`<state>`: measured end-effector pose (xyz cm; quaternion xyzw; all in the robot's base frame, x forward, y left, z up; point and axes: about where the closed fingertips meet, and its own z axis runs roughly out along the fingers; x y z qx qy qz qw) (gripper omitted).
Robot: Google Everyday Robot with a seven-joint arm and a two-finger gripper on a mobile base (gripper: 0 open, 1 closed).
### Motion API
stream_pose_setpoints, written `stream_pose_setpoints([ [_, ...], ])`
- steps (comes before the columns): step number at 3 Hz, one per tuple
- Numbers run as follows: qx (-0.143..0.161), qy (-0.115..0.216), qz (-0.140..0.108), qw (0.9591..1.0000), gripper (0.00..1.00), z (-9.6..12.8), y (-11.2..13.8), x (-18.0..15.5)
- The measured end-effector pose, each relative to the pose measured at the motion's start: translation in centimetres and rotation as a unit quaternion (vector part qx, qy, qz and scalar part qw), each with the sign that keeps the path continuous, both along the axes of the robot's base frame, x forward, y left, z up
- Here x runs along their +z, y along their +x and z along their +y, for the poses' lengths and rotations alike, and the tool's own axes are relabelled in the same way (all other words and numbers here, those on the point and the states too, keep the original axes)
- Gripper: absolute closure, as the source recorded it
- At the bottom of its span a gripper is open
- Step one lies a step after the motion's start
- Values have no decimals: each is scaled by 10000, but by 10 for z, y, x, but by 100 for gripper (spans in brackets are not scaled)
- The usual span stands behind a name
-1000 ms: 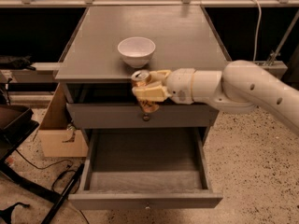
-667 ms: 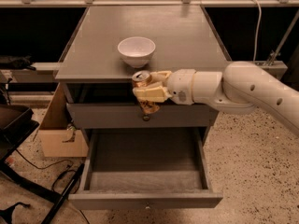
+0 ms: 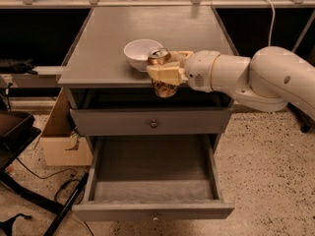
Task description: Pick orange can from middle drawer and place on counter
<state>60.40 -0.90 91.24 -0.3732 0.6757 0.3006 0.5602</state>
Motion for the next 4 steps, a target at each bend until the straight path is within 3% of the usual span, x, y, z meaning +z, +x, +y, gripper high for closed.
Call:
stream_pose_setpoints([
  [1,-605,309,-242,9974,100,-25,35,46],
  [2,-1160,706,-485,9895,100,-51,88,90],
  [3,-1503,896,-800,9813,100,-65,147,114],
  [4,-1477,990,-1139,9775,100,-63,200,119],
])
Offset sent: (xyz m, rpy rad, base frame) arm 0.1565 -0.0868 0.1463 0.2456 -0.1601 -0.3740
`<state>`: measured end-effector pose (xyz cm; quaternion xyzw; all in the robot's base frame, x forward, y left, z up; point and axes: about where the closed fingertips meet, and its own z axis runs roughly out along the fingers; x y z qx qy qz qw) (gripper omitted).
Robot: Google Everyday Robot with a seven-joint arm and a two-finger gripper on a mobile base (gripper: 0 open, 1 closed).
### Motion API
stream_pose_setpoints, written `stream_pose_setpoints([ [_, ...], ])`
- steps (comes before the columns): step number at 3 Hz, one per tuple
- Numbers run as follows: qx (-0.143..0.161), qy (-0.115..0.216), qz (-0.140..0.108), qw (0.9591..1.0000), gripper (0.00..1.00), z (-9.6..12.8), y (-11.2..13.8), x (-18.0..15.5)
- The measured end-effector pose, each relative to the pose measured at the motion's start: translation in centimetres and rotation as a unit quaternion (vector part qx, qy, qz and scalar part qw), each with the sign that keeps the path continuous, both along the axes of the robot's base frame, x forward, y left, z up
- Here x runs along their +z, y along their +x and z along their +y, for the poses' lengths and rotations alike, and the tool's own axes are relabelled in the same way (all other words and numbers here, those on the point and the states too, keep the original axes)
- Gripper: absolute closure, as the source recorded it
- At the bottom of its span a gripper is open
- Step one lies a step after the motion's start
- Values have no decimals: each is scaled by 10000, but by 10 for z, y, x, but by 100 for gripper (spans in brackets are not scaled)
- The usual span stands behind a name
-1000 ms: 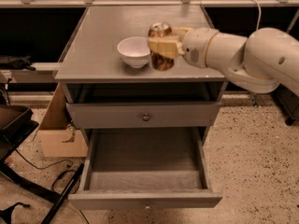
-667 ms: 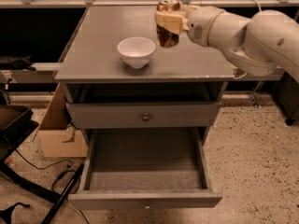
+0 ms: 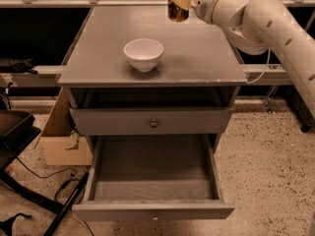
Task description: Pick orange can from middle drawer and place on counter
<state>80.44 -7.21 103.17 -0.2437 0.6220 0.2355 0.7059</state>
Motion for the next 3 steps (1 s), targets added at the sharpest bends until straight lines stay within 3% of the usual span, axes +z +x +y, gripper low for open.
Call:
stream_pose_setpoints([
  [1,137,70,-317,9994,100,-1,38,13],
  [2,190,64,-297,9994,100,7,41,8],
  [3,454,74,-274,9986,100,48,72,-12],
])
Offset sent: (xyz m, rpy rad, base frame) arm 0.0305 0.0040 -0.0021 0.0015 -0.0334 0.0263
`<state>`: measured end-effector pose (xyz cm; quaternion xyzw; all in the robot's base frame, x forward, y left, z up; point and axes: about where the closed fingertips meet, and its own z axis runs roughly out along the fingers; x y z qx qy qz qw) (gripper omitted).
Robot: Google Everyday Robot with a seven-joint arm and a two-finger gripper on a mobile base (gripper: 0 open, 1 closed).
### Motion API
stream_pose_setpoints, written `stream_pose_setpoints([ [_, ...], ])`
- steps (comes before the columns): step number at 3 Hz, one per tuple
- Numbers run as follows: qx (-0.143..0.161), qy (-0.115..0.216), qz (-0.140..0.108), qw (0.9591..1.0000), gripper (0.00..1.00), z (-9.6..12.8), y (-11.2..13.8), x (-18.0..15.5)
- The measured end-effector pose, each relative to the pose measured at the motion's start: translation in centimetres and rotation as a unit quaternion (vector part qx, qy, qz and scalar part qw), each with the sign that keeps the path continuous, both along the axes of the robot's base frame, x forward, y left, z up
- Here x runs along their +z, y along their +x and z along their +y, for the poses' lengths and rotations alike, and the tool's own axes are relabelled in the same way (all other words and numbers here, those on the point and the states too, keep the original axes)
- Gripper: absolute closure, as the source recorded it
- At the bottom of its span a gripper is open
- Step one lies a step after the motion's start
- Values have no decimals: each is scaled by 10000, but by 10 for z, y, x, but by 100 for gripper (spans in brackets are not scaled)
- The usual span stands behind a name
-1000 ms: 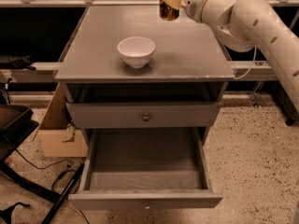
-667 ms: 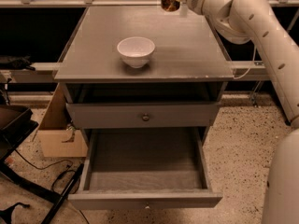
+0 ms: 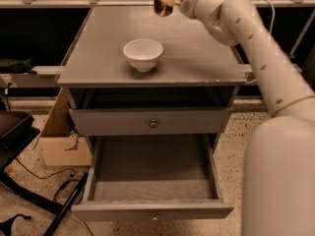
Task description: Pick orange can from middle drawer and place on counter
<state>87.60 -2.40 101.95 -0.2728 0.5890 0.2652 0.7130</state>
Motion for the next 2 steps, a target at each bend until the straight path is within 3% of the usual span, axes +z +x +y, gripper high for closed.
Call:
stream_pose_setpoints([
  [1,137,-24,31,9999,100,35,25,-15],
  [2,54,-269,186,9995,100,57,42,-36],
])
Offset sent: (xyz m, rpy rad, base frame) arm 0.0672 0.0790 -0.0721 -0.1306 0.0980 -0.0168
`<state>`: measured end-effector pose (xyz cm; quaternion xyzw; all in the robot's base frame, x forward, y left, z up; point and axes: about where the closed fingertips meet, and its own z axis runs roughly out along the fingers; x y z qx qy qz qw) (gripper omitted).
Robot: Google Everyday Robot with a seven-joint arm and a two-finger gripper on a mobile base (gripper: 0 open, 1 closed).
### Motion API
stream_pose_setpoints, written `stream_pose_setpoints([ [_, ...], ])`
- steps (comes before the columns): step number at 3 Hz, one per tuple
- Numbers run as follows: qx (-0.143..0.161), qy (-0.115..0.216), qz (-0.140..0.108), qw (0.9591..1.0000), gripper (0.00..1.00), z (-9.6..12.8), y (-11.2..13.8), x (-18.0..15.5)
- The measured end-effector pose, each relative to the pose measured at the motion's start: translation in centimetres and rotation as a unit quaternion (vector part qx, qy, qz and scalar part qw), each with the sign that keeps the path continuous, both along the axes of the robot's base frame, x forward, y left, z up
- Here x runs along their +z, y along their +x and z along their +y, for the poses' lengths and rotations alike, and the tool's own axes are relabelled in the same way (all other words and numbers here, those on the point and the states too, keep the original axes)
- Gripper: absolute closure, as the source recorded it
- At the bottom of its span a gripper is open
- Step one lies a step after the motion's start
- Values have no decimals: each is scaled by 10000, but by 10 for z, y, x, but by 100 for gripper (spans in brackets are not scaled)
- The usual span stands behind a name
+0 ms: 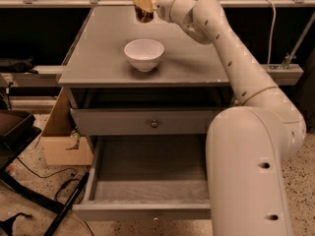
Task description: Pick orange can from middle drawer and place on counter
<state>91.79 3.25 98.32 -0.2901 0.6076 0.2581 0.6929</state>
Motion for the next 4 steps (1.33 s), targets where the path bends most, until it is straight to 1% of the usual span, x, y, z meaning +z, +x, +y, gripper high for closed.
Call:
stream_pose_setpoints([
  [1,7,-421,442,9981,100,13,3,-36],
  [2,-100,-563,974,9936,100,12,-2,-72],
  [3,-346,-503,1275,9900,82,-2,-11,-105],
  [4,-346,-503,1275,9900,59,-2,-11,-97],
])
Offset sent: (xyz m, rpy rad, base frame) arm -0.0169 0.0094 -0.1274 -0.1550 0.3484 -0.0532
